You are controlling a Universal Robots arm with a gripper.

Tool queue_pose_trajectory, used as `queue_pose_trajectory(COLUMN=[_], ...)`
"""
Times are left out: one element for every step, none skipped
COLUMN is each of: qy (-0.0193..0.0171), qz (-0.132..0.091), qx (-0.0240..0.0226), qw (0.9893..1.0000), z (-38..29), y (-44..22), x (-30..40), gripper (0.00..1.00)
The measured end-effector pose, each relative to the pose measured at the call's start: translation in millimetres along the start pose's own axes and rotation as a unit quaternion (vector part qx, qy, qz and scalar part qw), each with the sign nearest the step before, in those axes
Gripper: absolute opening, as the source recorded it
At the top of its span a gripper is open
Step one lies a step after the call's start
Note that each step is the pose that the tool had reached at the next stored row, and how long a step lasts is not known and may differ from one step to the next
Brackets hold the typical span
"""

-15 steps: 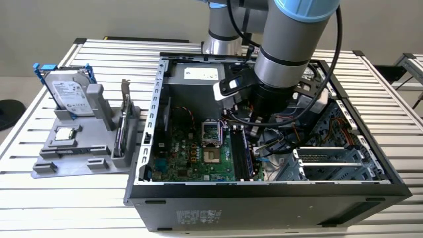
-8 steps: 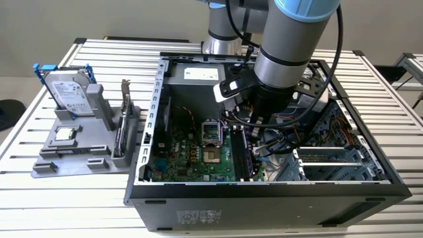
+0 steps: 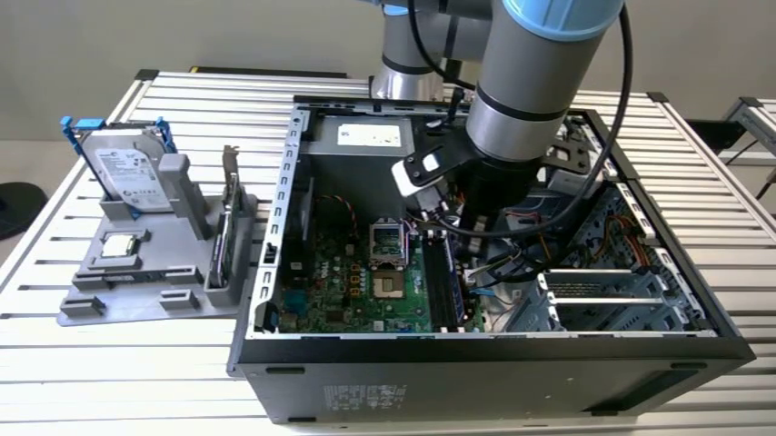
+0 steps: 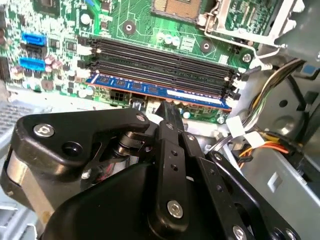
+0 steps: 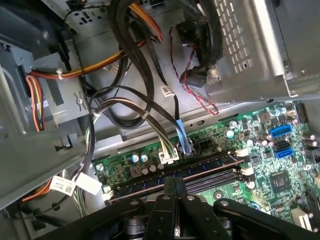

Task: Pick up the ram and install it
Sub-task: 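Press down the ram until it locks into place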

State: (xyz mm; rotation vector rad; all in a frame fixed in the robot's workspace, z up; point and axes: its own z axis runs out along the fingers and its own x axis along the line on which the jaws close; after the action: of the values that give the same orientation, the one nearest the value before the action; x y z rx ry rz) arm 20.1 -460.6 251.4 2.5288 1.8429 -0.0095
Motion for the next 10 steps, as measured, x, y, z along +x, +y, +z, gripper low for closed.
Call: queue_pose_trajectory(qy=[0.0,0.0001,0.0002,0.0002,0.0002,0.0003,0.0002,0.0002,0.0003,0.0003], qz=[-0.007,-0.013,-0.019,-0.024,-0.03,-0.036,-0.041,-0.046,-0.051,-0.055], qx=[-0.0001,-0.0002,-0.0002,-0.0003,-0.0004,-0.0004,-0.0005,-0.0006,-0.0006,-0.0007], qw=[1.0,0.9999,0.9998,0.9997,0.9995,0.9994,0.9992,0.9989,0.9987,0.9985], z=[0.0,0.0,0.1,0.1,0.1,0.1,0.0,0.0,0.1,0.1], y=[0.0,0.0,0.0,0.0,0.0,0.0,0.0,0.0,0.0,0.0], x=[0.0,0.0,0.1,0.1,0.1,0.1,0.1,0.1,0.1,0.1], gripper=[0.0,0.0,0.0,0.0,0.0,0.0,0.0,0.0,0.0,0.0])
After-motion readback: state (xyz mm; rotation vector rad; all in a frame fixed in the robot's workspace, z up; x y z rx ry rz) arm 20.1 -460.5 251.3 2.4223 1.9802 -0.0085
